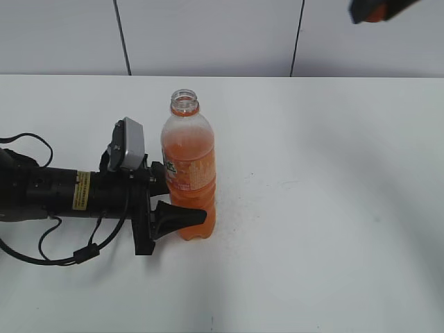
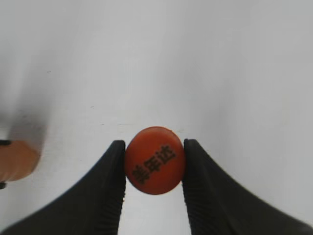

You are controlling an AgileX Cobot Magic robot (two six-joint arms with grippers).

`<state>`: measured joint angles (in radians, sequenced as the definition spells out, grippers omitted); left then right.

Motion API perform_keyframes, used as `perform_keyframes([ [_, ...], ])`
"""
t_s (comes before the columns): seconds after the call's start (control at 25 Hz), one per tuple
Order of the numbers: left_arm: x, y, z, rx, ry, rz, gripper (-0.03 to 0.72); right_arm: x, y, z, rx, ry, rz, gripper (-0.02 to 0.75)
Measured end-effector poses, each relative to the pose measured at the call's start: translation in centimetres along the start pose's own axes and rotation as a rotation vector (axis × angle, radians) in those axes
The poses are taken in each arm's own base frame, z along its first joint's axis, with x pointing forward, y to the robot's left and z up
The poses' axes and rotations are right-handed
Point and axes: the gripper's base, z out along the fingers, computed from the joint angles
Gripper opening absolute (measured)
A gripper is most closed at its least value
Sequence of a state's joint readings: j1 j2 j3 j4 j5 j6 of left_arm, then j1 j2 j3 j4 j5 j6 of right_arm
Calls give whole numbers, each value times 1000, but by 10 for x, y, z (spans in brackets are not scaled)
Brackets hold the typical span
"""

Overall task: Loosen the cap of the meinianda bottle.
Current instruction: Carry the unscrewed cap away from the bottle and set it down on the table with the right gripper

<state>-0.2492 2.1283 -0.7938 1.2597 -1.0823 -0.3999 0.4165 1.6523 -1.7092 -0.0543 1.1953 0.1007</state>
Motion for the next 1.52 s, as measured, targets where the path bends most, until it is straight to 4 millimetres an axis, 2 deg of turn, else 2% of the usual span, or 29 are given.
perform_keyframes([
  [0.08, 0, 0, 0, 1, -2, 0, 401, 15, -33, 0, 44, -26, 74, 270],
  [0.24, 0, 0, 0, -1, -3, -1, 401, 65, -69, 14, 72, -52, 192, 270],
  [0.32, 0, 0, 0, -1, -3, -1, 401, 92, -75, 36, 76, -18, 214, 270],
  [0.48, 0, 0, 0, -2, -3, -2, 401, 137, -71, 89, 54, 30, 247, 270],
  [0.6, -1, 1, 0, -7, -6, -4, 401, 156, -70, 123, 49, 25, 274, 270],
  [0.84, -1, 1, 0, -6, -10, -5, 401, 159, -74, 175, 62, -16, 273, 270],
  [1.12, -1, 0, 0, -5, -11, -5, 401, 171, -76, 217, 70, 11, 271, 270],
  [1.4, -1, 1, 0, -6, -12, -5, 401, 174, -76, 225, 72, 13, 263, 276],
  [1.52, -1, 1, 0, -6, -12, -5, 401, 174, -76, 225, 72, 13, 254, 343],
])
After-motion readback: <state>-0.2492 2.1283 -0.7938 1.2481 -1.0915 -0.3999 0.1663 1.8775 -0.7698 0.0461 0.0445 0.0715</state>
